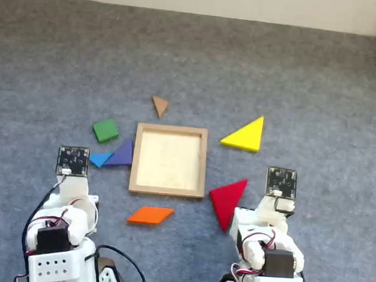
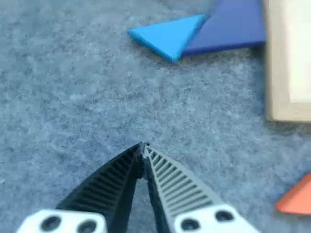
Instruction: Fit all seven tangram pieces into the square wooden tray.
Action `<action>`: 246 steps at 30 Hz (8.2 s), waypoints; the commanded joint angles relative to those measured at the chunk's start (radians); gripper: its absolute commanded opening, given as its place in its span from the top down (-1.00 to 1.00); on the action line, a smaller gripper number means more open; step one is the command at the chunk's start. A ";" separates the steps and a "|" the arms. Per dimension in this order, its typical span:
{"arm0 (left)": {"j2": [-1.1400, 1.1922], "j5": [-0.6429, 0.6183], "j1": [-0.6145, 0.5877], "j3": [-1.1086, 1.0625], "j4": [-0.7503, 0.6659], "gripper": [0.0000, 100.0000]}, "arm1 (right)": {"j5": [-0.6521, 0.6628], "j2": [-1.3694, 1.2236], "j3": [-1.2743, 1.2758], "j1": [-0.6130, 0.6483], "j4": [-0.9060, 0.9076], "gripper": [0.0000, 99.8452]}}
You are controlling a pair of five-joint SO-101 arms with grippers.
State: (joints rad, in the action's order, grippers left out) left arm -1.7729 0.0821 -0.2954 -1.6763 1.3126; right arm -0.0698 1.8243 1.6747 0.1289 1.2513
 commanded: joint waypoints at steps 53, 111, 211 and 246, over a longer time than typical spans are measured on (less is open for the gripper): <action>-0.061 0.006 -0.024 -0.021 0.008 0.99 | 0.006 0.015 0.140 -0.010 0.005 0.85; -0.061 0.006 -0.024 -0.021 0.008 0.99 | -0.002 -0.260 -0.714 -0.101 -0.130 0.99; -0.061 0.006 -0.024 -0.021 0.008 0.99 | -0.582 -2.322 -2.189 0.186 0.216 0.53; -0.061 0.006 -0.024 -0.021 0.008 0.99 | -0.333 -2.499 -2.189 0.690 0.104 0.53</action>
State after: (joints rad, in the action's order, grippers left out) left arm -1.7729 0.0836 -0.3015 -1.6763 1.3126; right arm -0.4089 -0.6981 -0.4580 0.7917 1.3725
